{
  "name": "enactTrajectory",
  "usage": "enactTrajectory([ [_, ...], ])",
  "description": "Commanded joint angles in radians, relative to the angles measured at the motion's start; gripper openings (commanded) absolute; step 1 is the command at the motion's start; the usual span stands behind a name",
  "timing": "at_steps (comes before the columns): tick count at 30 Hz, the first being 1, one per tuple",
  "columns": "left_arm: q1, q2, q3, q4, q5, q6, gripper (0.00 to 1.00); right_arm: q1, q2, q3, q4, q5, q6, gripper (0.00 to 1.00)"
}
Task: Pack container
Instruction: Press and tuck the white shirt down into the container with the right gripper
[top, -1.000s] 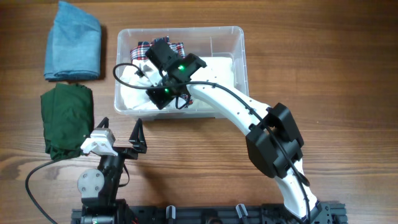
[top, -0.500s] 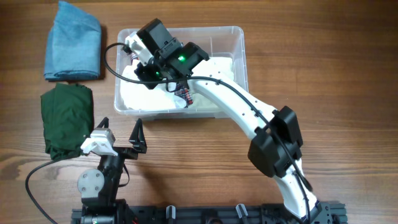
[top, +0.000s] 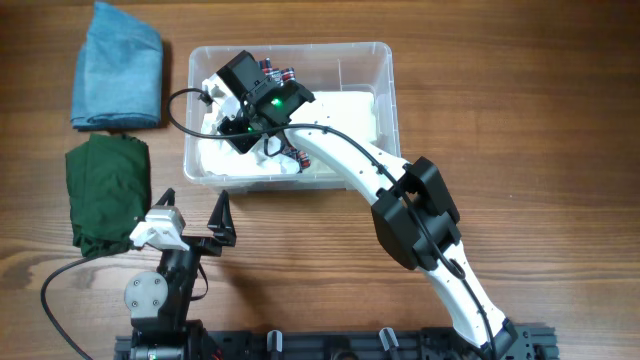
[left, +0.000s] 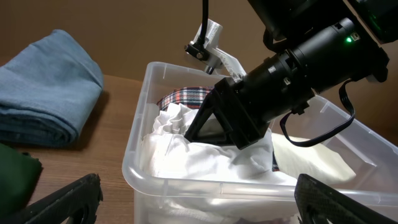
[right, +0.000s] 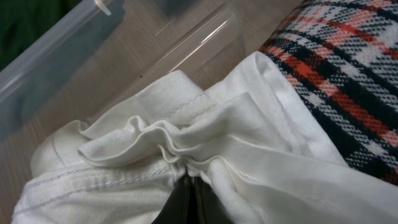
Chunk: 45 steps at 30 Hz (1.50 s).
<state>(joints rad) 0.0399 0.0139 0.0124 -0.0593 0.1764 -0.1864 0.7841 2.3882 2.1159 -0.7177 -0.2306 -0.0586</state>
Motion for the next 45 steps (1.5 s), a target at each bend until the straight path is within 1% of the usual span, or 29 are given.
enactTrajectory([
  [1, 0.005, -0.005, -0.006, -0.001, -0.01, -0.005, 1.0, -0.006, -0.033, 0.008, -0.008, 0.035, -0.017, 0.04],
  [7, 0.005, -0.005, -0.006, -0.001, -0.01, -0.005, 1.0, -0.047, -0.217, 0.008, -0.071, 0.036, -0.004, 0.04],
  [10, 0.005, -0.005, -0.006, -0.001, -0.01, -0.005, 1.0, -0.087, -0.271, 0.008, -0.158, 0.035, 0.011, 0.05],
  [15, 0.005, -0.005, -0.006, -0.001, -0.01, -0.005, 1.0, -0.115, -0.25, 0.002, -0.256, 0.019, 0.035, 0.05],
  [18, 0.005, -0.005, -0.006, -0.001, -0.01, -0.005, 1.0, -0.111, -0.218, -0.02, -0.243, -0.023, 0.041, 0.05],
  [21, 0.005, -0.005, -0.006, -0.001, -0.01, -0.005, 1.0, -0.108, -0.179, -0.051, -0.206, -0.03, 0.077, 0.04],
  [26, 0.005, -0.005, -0.006, -0.001, -0.01, -0.005, 1.0, -0.108, -0.049, -0.055, -0.192, -0.049, 0.133, 0.04],
  [29, 0.005, -0.005, -0.006, -0.001, -0.01, -0.005, 1.0, -0.108, 0.018, -0.055, -0.192, -0.117, 0.138, 0.04],
  [31, 0.005, -0.005, -0.006, -0.001, -0.01, -0.005, 1.0, -0.108, 0.039, -0.055, -0.192, -0.127, 0.137, 0.04],
  [36, 0.005, -0.005, -0.006, -0.001, -0.01, -0.005, 1.0, -0.111, 0.014, -0.041, -0.194, -0.127, 0.137, 0.04],
  [40, 0.005, -0.005, -0.006, -0.001, -0.01, -0.005, 1.0, -0.112, -0.048, 0.002, -0.219, -0.126, 0.137, 0.05],
  [42, 0.005, -0.005, -0.006, -0.001, -0.01, -0.005, 1.0, -0.118, -0.104, 0.007, -0.218, -0.126, 0.137, 0.11],
  [43, 0.005, -0.005, -0.006, -0.001, -0.01, -0.005, 1.0, -0.124, -0.137, 0.007, -0.219, -0.127, 0.137, 0.21],
  [45, 0.005, -0.005, -0.006, -0.001, -0.01, -0.005, 1.0, -0.145, -0.216, 0.007, -0.232, -0.126, 0.137, 0.28],
])
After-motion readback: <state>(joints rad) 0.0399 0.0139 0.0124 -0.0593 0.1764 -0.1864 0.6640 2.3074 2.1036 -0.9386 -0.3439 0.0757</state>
